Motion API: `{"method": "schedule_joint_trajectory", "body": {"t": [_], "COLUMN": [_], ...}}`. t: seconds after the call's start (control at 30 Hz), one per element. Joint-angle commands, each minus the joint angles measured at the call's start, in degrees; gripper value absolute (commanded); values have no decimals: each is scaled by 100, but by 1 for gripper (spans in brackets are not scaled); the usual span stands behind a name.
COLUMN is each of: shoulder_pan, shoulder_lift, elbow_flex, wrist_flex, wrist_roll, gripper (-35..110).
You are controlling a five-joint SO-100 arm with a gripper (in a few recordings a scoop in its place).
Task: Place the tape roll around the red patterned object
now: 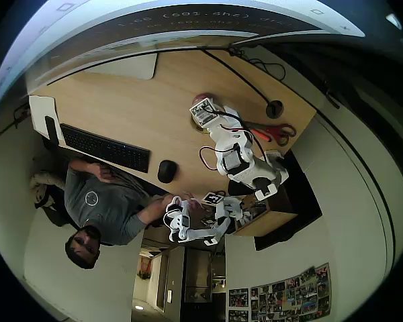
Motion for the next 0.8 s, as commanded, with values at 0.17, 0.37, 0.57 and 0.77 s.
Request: {"method": "schedule_joint_trajectory", "body": {"t": [0.17,0.37,0.57,0.77], "shoulder_pan": [79,70,70,53], "shoulder_lift": [-141,-35,-18,18], "elbow_flex": [-475,-413,-378,-378], "wrist_flex": [0,18,18,26], "wrist_roll": [-62,-105,-105,-123], "gripper": [0,0,0,9]}}
